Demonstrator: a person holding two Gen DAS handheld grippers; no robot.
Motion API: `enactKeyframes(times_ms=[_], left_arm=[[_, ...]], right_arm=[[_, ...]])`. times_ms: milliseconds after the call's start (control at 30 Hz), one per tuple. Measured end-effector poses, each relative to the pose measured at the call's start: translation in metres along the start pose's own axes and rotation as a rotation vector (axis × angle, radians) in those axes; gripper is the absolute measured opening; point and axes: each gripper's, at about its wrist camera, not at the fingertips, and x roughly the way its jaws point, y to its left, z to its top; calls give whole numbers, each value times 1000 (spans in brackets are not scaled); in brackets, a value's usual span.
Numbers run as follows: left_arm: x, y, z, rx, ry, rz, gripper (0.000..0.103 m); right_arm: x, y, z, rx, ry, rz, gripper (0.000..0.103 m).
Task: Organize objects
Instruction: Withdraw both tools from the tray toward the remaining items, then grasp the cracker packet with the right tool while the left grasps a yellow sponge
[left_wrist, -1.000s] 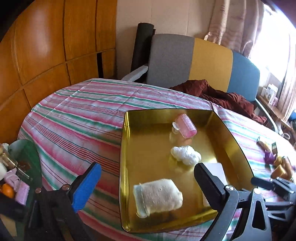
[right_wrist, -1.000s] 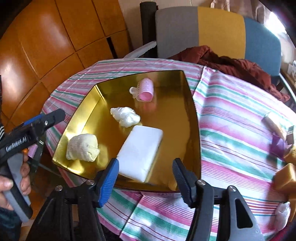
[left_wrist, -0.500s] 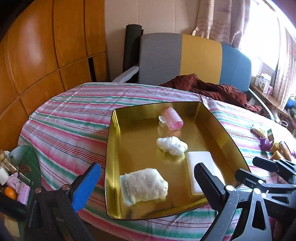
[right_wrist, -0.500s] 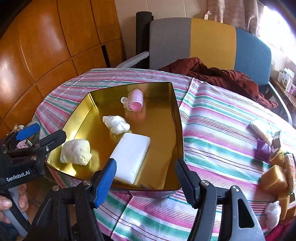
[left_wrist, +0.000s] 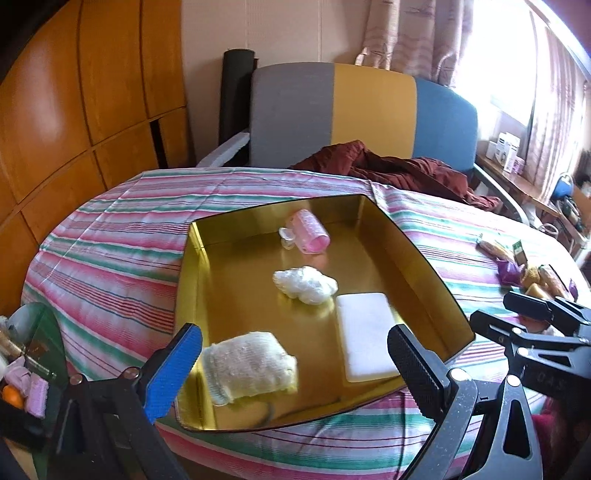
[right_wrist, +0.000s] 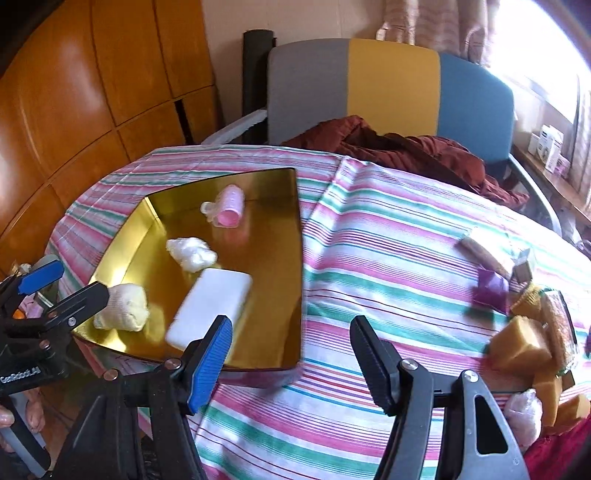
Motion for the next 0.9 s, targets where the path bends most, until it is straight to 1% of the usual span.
enactKeyframes(times_ms=[267, 400, 633, 733, 900], left_arm=[[2, -24, 1, 52, 9, -68, 101], [4, -47, 5, 109, 11, -121, 101], [8, -96, 6, 224, 19, -212, 101], [11, -116, 5, 267, 33, -250, 101], [20, -156, 6, 361, 48, -306, 101]], right_arm=[[-1, -41, -10, 86, 30, -52, 68], [-10, -70, -15, 142, 33, -87, 68], [-43, -147, -31, 304, 33, -187, 68], [-64, -186, -42, 390, 27, -251, 68], [-87, -239, -56, 501, 21, -341, 68]])
